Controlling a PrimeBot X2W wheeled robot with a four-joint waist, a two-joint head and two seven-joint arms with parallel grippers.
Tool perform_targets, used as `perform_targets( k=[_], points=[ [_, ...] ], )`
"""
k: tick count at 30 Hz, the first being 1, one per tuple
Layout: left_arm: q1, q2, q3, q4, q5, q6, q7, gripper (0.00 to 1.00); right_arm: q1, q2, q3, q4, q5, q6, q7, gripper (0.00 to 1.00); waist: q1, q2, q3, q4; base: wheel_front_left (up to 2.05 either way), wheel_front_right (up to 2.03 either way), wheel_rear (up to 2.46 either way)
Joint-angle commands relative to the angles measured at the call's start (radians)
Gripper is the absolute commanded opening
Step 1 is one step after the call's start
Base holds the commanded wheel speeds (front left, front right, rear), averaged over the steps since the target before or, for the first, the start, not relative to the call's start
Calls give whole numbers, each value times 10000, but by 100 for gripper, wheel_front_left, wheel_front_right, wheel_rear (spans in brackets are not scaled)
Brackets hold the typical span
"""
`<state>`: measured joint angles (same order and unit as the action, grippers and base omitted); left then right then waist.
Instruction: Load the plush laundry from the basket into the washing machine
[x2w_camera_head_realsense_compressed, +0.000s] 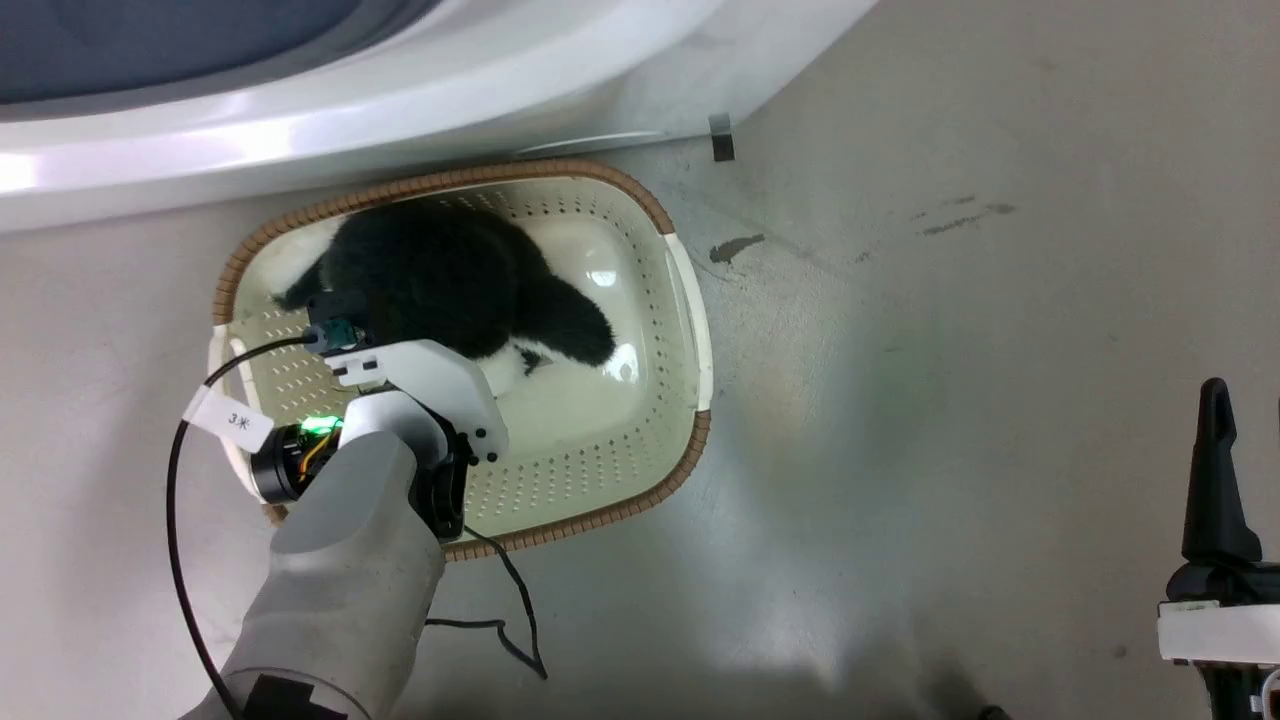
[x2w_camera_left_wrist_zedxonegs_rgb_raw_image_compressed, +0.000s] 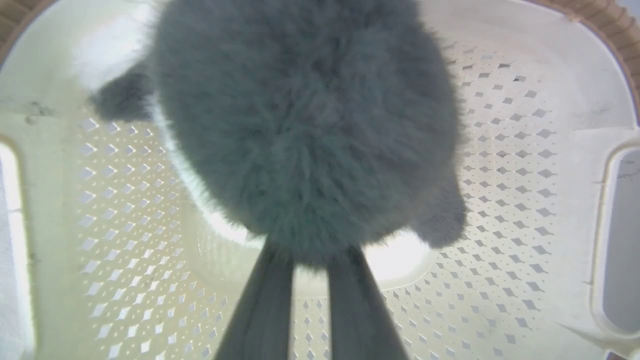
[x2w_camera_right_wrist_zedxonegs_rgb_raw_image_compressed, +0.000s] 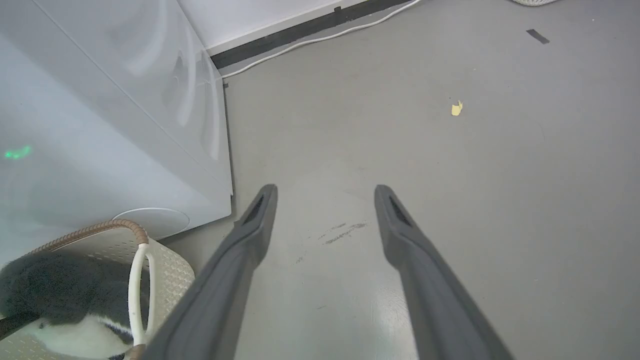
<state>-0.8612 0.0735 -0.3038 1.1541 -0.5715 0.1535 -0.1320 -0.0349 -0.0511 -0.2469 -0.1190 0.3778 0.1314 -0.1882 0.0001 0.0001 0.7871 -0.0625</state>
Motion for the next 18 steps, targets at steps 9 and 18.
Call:
perform_targets(
  k=[9,18],
  points=[
    [450,-67,-206,48,-84,-722,-683,0,-238,-4,162,134,-138,-7,9,100,-1,-1,-841,353,0,0,0],
    [1320,-76,-152,-514,-225,-1170,-1194,0,-130,-1,387,416,-246,-7,88,100,-1,-1,-2050,623,0,0,0]
  ],
)
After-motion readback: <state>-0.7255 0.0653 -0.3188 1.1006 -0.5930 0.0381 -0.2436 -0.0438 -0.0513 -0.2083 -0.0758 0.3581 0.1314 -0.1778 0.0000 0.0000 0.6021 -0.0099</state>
